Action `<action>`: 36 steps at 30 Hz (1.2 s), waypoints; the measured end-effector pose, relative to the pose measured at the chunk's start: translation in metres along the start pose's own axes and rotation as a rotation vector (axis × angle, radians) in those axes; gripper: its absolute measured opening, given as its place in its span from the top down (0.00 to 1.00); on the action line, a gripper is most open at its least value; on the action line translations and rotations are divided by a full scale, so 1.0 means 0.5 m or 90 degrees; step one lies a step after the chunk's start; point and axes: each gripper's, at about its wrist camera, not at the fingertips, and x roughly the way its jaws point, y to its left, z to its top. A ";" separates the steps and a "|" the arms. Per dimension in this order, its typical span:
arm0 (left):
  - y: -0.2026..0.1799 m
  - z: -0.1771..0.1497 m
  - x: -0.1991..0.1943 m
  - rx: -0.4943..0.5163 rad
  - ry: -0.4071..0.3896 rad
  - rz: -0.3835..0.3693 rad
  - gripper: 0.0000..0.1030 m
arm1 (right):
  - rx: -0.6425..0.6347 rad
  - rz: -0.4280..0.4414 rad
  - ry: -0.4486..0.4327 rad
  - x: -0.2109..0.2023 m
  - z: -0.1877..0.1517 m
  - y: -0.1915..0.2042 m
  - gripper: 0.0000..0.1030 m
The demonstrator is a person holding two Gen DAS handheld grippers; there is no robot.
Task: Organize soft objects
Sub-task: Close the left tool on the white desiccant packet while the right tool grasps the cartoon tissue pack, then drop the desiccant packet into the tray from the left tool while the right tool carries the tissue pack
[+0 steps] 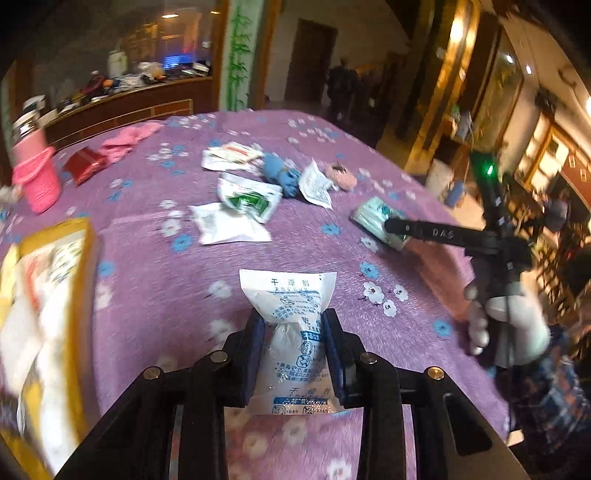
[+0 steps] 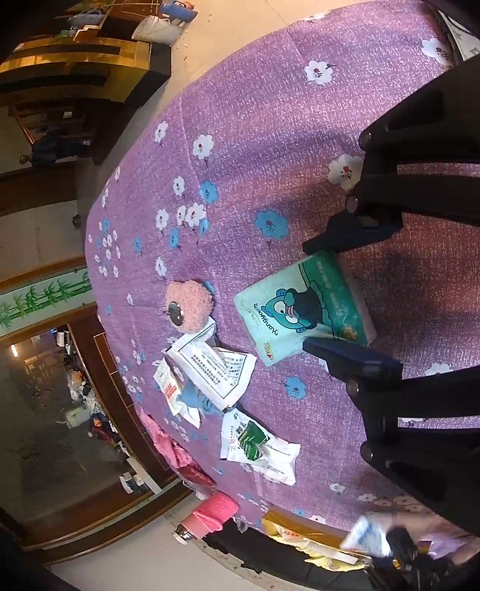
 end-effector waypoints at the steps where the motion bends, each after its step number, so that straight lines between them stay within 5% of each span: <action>1: 0.013 -0.008 -0.027 -0.014 -0.012 0.000 0.68 | -0.002 -0.003 -0.001 0.000 0.000 0.001 0.57; 14: 0.235 -0.116 -0.242 -0.161 -0.105 0.132 0.68 | -0.023 0.012 -0.013 -0.052 -0.014 0.044 0.57; 21: 0.330 -0.174 -0.260 -0.232 -0.103 0.158 0.68 | -0.107 0.050 -0.033 -0.118 -0.014 0.179 0.57; 36: 0.354 -0.154 -0.218 -0.221 -0.081 0.185 0.65 | -0.257 0.166 0.023 -0.104 -0.051 0.520 0.57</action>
